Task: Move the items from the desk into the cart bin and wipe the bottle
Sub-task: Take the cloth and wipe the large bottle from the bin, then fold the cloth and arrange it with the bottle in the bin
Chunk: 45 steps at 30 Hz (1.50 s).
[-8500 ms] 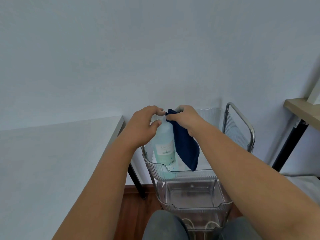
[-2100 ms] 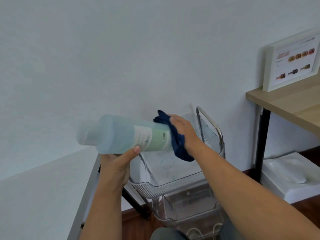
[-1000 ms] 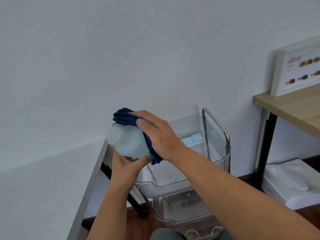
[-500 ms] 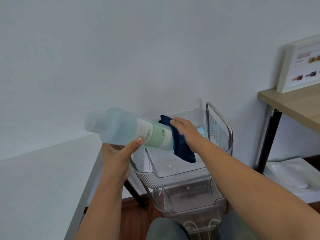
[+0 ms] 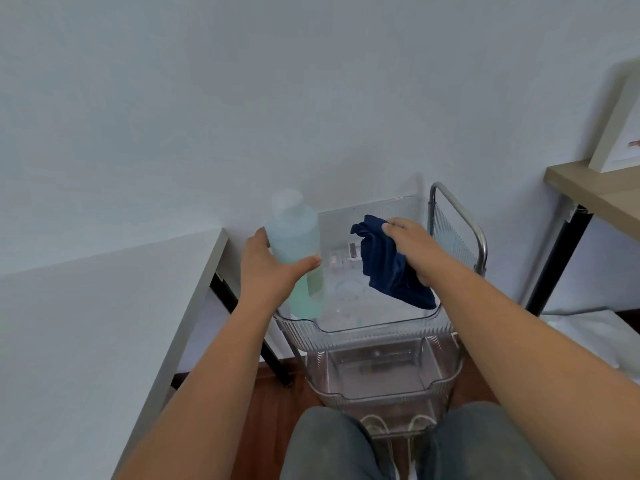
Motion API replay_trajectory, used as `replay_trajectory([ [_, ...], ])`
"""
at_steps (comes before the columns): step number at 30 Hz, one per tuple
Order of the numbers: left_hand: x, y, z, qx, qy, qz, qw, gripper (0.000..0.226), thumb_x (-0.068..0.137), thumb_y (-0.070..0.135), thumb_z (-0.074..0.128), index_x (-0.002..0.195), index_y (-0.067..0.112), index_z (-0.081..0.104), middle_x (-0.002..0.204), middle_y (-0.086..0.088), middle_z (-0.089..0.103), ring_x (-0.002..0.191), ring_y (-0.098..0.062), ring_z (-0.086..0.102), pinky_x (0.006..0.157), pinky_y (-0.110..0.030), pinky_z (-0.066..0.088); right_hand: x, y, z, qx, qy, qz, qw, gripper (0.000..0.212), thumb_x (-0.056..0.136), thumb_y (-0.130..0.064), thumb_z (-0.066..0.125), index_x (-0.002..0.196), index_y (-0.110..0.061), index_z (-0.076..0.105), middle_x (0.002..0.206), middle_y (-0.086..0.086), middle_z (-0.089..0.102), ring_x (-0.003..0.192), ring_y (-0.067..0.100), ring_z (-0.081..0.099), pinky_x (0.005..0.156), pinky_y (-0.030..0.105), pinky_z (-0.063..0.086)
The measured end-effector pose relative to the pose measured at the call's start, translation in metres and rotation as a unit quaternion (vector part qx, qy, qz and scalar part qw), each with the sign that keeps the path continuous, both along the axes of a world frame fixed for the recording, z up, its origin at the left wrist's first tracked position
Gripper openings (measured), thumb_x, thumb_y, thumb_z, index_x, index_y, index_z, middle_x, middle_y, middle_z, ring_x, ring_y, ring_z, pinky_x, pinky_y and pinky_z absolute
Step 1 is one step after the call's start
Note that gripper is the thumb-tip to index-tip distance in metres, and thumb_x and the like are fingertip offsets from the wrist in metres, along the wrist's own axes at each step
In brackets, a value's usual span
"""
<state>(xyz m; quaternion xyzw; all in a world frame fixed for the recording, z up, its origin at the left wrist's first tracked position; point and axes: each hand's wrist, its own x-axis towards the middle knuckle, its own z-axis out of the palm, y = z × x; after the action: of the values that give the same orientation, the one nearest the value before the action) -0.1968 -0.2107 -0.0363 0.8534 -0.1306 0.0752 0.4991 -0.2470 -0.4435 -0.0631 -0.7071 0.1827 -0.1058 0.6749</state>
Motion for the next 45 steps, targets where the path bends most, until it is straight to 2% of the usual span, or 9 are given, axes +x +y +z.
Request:
replay_trajectory([
  [4,0.006,-0.011,-0.006,0.094,-0.022,0.015,0.995,0.1,0.044,0.057,0.079,0.132,0.018,0.051,0.121,0.001,0.056,0.109,-0.019,0.056,0.089,-0.041,0.052,0.002,-0.012,-0.004,-0.04,0.013,0.013,0.999,0.023,0.1,-0.028,0.043,0.102,-0.021,0.064,0.105,0.011,0.067,0.089,0.024,0.059,0.085,0.041,0.05],
  [12,0.011,-0.025,-0.017,0.085,-0.03,0.054,0.994,0.098,0.064,0.032,0.084,0.145,0.013,0.032,0.135,-0.007,0.05,0.122,-0.027,0.052,0.094,-0.038,0.048,0.004,-0.034,-0.008,-0.147,-0.024,-0.091,0.985,0.021,0.099,-0.028,0.038,0.094,-0.026,0.059,0.083,-0.006,0.058,0.073,0.01,0.051,0.067,0.028,0.041],
  [17,-0.009,-0.025,-0.01,0.153,-0.104,0.08,0.979,0.116,0.077,0.034,0.075,0.154,0.025,-0.01,0.156,-0.009,0.022,0.103,-0.027,0.061,0.06,-0.025,0.037,0.003,-0.039,0.009,-0.097,-0.009,-0.077,0.992,0.025,0.098,-0.027,0.038,0.103,-0.02,0.062,0.098,0.003,0.063,0.084,0.019,0.057,0.076,0.035,0.048],
  [20,-0.024,-0.023,-0.005,0.219,-0.18,0.113,0.952,0.101,0.077,0.04,0.072,0.154,0.024,0.008,0.156,-0.009,0.021,0.119,-0.033,0.051,0.072,-0.036,0.05,-0.001,-0.036,0.023,-0.111,-0.011,-0.03,0.993,0.022,0.098,-0.029,0.041,0.099,-0.029,0.063,0.105,0.0,0.067,0.096,0.022,0.062,0.086,0.041,0.052],
  [24,-0.04,-0.036,0.002,0.196,-0.268,0.043,0.942,0.078,0.078,0.042,0.068,0.144,0.019,0.034,0.144,-0.009,0.036,0.124,-0.033,0.04,0.098,-0.037,0.039,-0.01,-0.025,0.048,-0.222,-0.018,0.089,0.971,0.023,0.098,-0.03,0.043,0.094,-0.027,0.066,0.097,-0.002,0.069,0.091,0.019,0.064,0.081,0.036,0.05],
  [31,-0.042,-0.061,0.004,0.027,-0.014,-0.152,0.988,0.047,0.077,0.058,0.066,0.118,0.037,0.055,0.11,0.021,0.062,0.099,0.005,0.058,0.079,-0.021,0.046,-0.03,-0.007,0.088,-0.312,-0.089,0.146,0.935,0.022,0.101,-0.025,0.042,0.098,-0.027,0.064,0.076,-0.017,0.068,0.068,-0.006,0.059,0.064,0.004,0.04],
  [36,-0.032,-0.048,0.007,-0.093,0.066,-0.29,0.95,0.04,0.077,0.049,0.073,0.113,0.04,0.06,0.115,0.024,0.065,0.112,0.01,0.056,0.083,-0.008,0.046,-0.043,-0.01,0.088,-0.136,-0.132,0.138,0.972,0.025,0.1,-0.025,0.044,0.095,-0.028,0.068,0.089,-0.006,0.07,0.081,0.008,0.063,0.08,0.035,0.044],
  [39,-0.025,-0.04,-0.003,-0.118,0.096,-0.314,0.937,0.037,0.087,0.033,0.071,0.121,0.032,0.059,0.121,0.013,0.066,0.117,-0.008,0.059,0.098,-0.027,0.046,-0.047,-0.015,0.084,0.026,-0.171,0.143,0.974,0.026,0.1,-0.02,0.045,0.094,-0.024,0.07,0.094,0.001,0.068,0.088,0.016,0.062,0.084,0.035,0.048],
  [45,-0.032,-0.05,-0.004,-0.198,0.152,-0.268,0.93,0.015,0.093,0.017,0.065,0.089,0.028,0.074,0.089,0.003,0.074,0.083,-0.012,0.07,0.069,-0.028,0.057,-0.052,-0.019,0.074,0.039,-0.127,0.086,0.987,0.026,0.095,-0.014,0.044,0.084,-0.019,0.067,0.085,0.005,0.062,0.082,0.021,0.054,0.072,0.034,0.043],
])
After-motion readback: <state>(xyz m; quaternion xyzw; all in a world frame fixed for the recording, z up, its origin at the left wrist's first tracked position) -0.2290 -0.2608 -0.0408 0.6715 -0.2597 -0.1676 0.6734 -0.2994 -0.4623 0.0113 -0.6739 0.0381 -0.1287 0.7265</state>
